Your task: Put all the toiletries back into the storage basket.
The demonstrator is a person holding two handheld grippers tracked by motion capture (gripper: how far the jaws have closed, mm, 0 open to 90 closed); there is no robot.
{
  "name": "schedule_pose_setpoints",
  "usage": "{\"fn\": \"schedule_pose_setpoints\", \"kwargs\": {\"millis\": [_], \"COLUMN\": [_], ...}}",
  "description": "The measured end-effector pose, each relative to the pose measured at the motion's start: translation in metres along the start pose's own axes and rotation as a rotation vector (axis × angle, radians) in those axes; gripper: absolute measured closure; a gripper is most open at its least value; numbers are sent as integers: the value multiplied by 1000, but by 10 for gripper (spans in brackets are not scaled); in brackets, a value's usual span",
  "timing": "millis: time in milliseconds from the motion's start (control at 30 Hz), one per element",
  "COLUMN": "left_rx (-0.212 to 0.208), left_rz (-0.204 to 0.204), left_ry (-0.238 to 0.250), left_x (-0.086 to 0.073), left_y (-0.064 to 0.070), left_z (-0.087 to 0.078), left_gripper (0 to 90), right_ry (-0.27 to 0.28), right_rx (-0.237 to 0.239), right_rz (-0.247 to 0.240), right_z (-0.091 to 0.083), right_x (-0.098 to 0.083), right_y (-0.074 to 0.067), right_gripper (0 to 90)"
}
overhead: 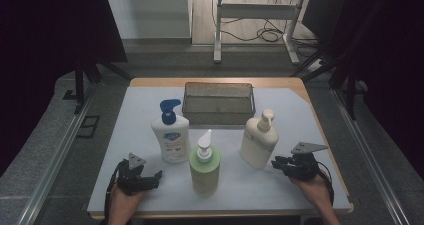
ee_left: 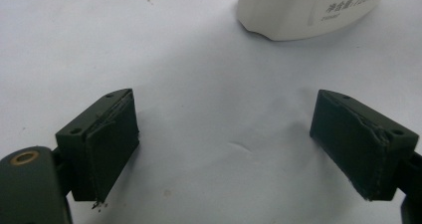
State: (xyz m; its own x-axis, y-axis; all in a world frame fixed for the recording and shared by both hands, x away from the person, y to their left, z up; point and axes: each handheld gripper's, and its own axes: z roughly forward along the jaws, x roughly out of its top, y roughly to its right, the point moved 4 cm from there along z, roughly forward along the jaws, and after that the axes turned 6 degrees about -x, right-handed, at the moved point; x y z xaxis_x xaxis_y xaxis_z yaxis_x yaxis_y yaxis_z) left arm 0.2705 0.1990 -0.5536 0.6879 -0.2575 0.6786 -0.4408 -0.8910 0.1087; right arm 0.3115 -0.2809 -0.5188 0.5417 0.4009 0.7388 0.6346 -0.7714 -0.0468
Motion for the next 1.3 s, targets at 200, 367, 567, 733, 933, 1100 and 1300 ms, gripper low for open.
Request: {"fn": "schedule_pose_setpoints", "kwargs": {"millis": [200, 367, 567, 733, 933, 1100, 1300], "left_rx": [0, 0, 0, 0, 0, 0, 0], "left_rz": [0, 0, 0, 0, 0, 0, 0], "left_ry": [1, 1, 1, 1, 1, 2, 1], "left_x": [0, 0, 0, 0, 0, 0, 0], "left_y": [0, 0, 0, 0, 0, 0, 0], "left_z": [0, 0, 0, 0, 0, 0, 0], "left_gripper": [113, 113, 113, 113, 113, 113, 113], "right_ry": [26, 38, 51, 65, 64, 73, 84], "right_rx": [8, 15, 25, 18, 5, -3, -14], "right_rz": [11, 5, -6, -19, -49, -61, -57], "right_z": [-10, -17, -20, -21, -19, -16, -12], "right_x": [5, 11, 20, 30, 40, 50, 62], "right_y": [-7, -14, -20, -22, -25, -28, -28], "right_gripper": [552, 446, 332, 231, 157, 148, 154]}}
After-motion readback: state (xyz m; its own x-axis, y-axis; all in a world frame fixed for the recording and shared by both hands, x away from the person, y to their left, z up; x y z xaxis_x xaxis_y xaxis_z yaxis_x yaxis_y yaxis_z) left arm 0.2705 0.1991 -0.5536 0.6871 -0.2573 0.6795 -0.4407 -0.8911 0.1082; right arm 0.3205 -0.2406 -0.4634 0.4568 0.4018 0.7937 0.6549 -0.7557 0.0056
